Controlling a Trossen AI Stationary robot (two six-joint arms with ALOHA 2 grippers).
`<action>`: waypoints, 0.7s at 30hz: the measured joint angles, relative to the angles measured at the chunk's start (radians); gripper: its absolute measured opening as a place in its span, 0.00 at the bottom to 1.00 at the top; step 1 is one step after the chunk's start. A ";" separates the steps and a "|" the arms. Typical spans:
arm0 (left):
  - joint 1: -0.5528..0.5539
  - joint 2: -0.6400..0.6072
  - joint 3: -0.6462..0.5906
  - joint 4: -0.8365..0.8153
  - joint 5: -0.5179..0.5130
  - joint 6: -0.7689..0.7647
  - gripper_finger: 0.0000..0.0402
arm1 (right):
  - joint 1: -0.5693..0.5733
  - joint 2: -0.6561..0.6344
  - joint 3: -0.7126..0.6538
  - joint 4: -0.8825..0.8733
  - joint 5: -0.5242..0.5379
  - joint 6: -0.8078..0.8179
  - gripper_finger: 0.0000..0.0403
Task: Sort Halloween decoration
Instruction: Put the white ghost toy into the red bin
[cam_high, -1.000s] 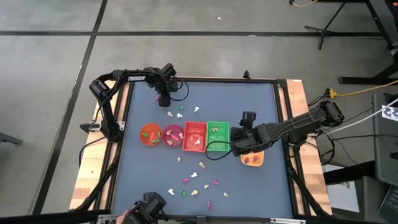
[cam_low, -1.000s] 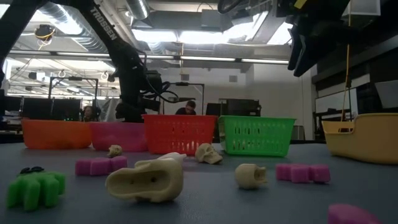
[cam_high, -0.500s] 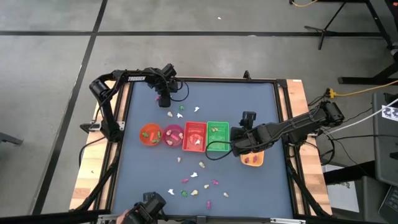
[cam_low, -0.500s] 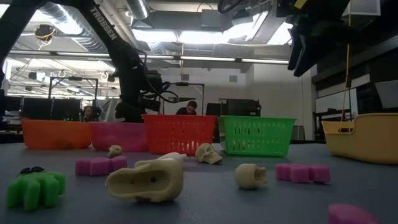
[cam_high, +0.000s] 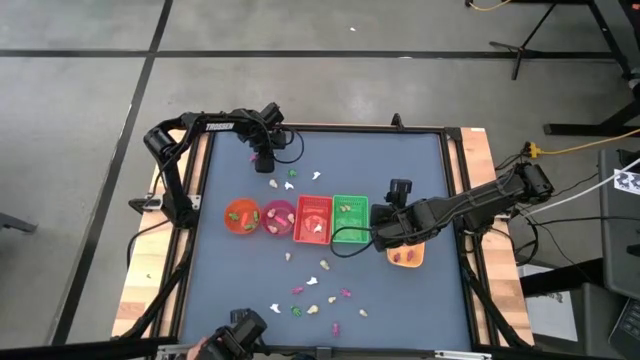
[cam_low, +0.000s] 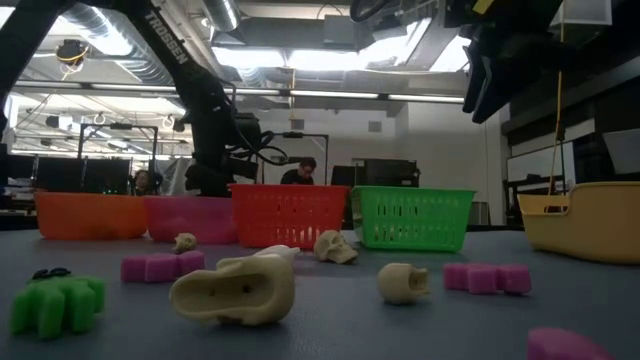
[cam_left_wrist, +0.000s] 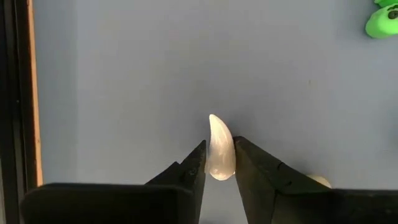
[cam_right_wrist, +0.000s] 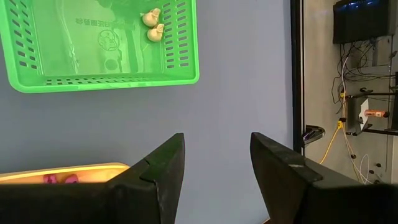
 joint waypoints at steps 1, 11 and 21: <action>0.000 0.000 0.000 0.000 0.000 -0.001 0.17 | 0.000 0.000 0.000 0.000 0.000 0.000 0.45; 0.000 -0.001 0.000 0.000 -0.005 -0.002 0.12 | 0.000 0.000 0.000 0.000 0.000 0.000 0.45; -0.005 -0.032 -0.004 -0.002 -0.018 -0.003 0.11 | 0.000 0.000 0.000 0.000 0.000 0.000 0.45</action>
